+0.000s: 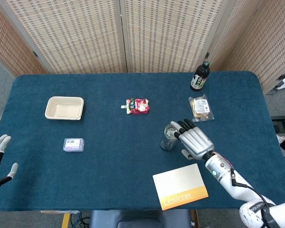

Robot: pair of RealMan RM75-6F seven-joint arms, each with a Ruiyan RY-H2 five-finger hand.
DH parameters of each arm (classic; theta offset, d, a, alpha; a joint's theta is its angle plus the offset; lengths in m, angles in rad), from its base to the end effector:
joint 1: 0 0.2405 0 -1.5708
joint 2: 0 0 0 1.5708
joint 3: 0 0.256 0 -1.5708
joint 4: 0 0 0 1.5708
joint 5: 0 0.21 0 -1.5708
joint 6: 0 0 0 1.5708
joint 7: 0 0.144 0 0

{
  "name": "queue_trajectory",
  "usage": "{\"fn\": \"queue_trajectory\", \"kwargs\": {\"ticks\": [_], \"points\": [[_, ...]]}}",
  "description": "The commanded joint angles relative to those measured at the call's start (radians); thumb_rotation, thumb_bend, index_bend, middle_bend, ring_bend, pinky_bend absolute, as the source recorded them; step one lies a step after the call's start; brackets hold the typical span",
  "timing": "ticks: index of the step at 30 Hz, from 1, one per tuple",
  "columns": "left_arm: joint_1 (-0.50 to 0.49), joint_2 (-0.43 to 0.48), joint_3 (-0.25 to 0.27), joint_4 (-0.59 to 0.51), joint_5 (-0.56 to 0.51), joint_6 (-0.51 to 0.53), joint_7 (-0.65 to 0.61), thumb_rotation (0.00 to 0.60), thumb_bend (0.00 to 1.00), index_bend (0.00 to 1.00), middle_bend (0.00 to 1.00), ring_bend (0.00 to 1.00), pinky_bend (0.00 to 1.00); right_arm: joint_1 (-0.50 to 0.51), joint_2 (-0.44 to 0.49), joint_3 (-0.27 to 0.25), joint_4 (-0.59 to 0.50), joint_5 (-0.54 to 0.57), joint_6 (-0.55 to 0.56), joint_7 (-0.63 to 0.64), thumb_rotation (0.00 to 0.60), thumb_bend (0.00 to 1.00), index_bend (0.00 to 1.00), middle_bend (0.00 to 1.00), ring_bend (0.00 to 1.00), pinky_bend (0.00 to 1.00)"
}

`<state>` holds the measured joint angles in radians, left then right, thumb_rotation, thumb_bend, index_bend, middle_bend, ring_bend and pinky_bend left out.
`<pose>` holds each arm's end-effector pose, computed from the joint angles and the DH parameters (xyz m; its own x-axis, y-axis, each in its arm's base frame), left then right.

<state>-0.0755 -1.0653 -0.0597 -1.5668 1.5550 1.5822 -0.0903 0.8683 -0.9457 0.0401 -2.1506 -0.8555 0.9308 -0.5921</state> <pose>-0.3106 0.1801 0.1915 0.3993 -0.1026 0.9111 0.9118 -0.0594 -0.4063 -0.1149 -0.2885 0.1011 0.6384 -0.3525 0.6842 -0.7571 -0.4474 0.4760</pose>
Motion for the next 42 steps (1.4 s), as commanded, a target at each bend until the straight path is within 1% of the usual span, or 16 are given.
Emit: {"fn": "queue_trajectory", "kwargs": {"ticks": [1,3,7,10,13,16,18,20,22,23,26,31,35,39,42], "points": [[0.0,0.0,0.0,0.001,0.0,-0.001,0.001,0.6,0.37,0.0,0.05,0.0,0.0,-0.001,0.002,0.002,-0.003,-0.002,0.003,0.005,0.6,0.39,0.22,0.0,0.0,0.0],[-0.001,0.0,0.0,0.0,0.0,-0.002,0.001,0.6,0.38,0.0,0.05,0.0,0.0,-0.004,0.006,0.005,-0.009,-0.01,0.007,0.013,0.6,0.39,0.22,0.0,0.0,0.0],[-0.004,-0.004,0.0,0.004,-0.003,-0.011,0.012,0.6,0.38,0.0,0.05,0.0,0.0,-0.029,0.057,0.032,-0.056,-0.07,0.03,0.077,0.6,0.39,0.22,0.0,0.0,0.0],[-0.006,-0.007,-0.001,0.003,-0.006,-0.015,0.021,0.6,0.38,0.0,0.05,0.0,0.0,-0.048,0.094,0.04,-0.08,-0.111,0.034,0.115,0.6,0.39,0.22,0.0,0.0,0.0],[-0.008,-0.009,-0.001,0.002,-0.007,-0.016,0.033,0.6,0.38,0.0,0.05,0.0,0.0,-0.086,0.127,0.043,-0.092,-0.175,0.06,0.16,0.6,0.38,0.22,0.0,0.0,0.0],[-0.009,-0.012,0.001,0.003,-0.005,-0.019,0.043,0.6,0.38,0.0,0.05,0.0,0.0,-0.165,0.133,0.032,-0.074,-0.28,0.138,0.229,0.6,0.38,0.22,0.0,0.0,0.0],[-0.011,-0.013,0.003,0.002,-0.002,-0.022,0.046,0.6,0.38,0.0,0.05,0.0,0.0,-0.244,0.118,0.011,-0.03,-0.379,0.226,0.292,0.6,0.38,0.2,0.0,0.0,0.0],[-0.013,-0.015,0.004,0.002,-0.001,-0.027,0.05,0.6,0.37,0.0,0.05,0.0,0.0,-0.329,0.091,-0.02,0.04,-0.479,0.321,0.361,0.6,0.38,0.14,0.0,0.0,0.0],[-0.015,-0.016,0.007,0.001,0.002,-0.032,0.054,0.6,0.38,0.0,0.05,0.0,0.0,-0.397,0.068,-0.049,0.112,-0.543,0.393,0.418,0.6,0.38,0.06,0.0,0.0,0.0],[-0.017,-0.017,0.008,0.001,0.002,-0.036,0.058,0.6,0.38,0.0,0.05,0.0,0.0,-0.44,0.05,-0.067,0.165,-0.575,0.438,0.448,0.6,0.38,0.04,0.0,0.0,0.0],[-0.023,-0.022,0.01,0.001,-0.001,-0.051,0.07,0.6,0.38,0.0,0.05,0.0,0.0,-0.537,0.002,-0.105,0.297,-0.622,0.535,0.501,0.6,0.38,0.01,0.0,0.0,0.0],[-0.032,-0.03,0.007,0.002,-0.011,-0.068,0.085,0.6,0.38,0.0,0.05,0.0,0.0,-0.669,-0.079,-0.14,0.477,-0.65,0.655,0.592,0.6,0.38,0.0,0.0,0.0,0.0],[-0.043,-0.041,0.007,0.005,-0.014,-0.086,0.104,0.6,0.38,0.0,0.05,0.0,0.0,-0.758,-0.139,-0.143,0.598,-0.653,0.736,0.64,0.6,0.38,0.0,0.0,0.0,0.0],[-0.061,-0.054,0.009,0.011,-0.009,-0.111,0.117,0.6,0.38,0.0,0.05,0.0,0.0,-0.821,-0.174,-0.136,0.677,-0.665,0.808,0.663,0.6,0.38,0.0,0.0,0.0,0.0],[-0.079,-0.067,0.007,0.02,-0.011,-0.138,0.126,0.6,0.38,0.0,0.05,0.0,0.0,-0.852,-0.175,-0.121,0.691,-0.671,0.848,0.671,0.6,0.38,0.0,0.0,0.0,0.0]]}}
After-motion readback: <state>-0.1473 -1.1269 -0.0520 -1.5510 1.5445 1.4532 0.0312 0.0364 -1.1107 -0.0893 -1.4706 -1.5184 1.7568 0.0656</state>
